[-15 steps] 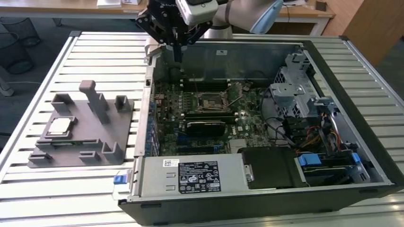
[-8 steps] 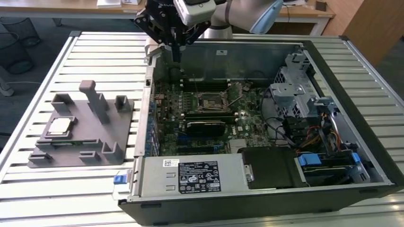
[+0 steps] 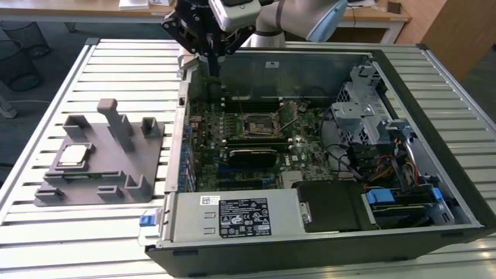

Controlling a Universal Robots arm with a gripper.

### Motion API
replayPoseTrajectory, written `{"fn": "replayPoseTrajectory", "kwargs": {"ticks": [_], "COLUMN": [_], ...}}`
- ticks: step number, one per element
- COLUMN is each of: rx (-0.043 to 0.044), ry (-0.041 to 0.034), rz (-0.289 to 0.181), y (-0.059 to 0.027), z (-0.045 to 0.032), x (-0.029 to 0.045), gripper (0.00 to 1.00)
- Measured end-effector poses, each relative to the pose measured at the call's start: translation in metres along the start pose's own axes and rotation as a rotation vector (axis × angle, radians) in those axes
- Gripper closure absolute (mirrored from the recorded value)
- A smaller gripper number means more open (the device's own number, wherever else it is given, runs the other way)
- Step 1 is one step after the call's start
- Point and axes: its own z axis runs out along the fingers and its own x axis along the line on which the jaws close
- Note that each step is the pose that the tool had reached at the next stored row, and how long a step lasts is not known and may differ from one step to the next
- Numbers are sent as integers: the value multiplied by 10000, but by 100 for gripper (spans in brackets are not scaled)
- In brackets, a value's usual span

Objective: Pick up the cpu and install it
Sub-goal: 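Reach for the cpu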

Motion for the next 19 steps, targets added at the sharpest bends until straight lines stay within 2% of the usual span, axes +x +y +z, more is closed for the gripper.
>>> {"fn": "replayPoseTrajectory", "kwargs": {"ticks": [19], "rx": [0], "ry": [0], "rz": [0], "y": [-9], "z": [-2], "x": [113], "gripper": [89]}}
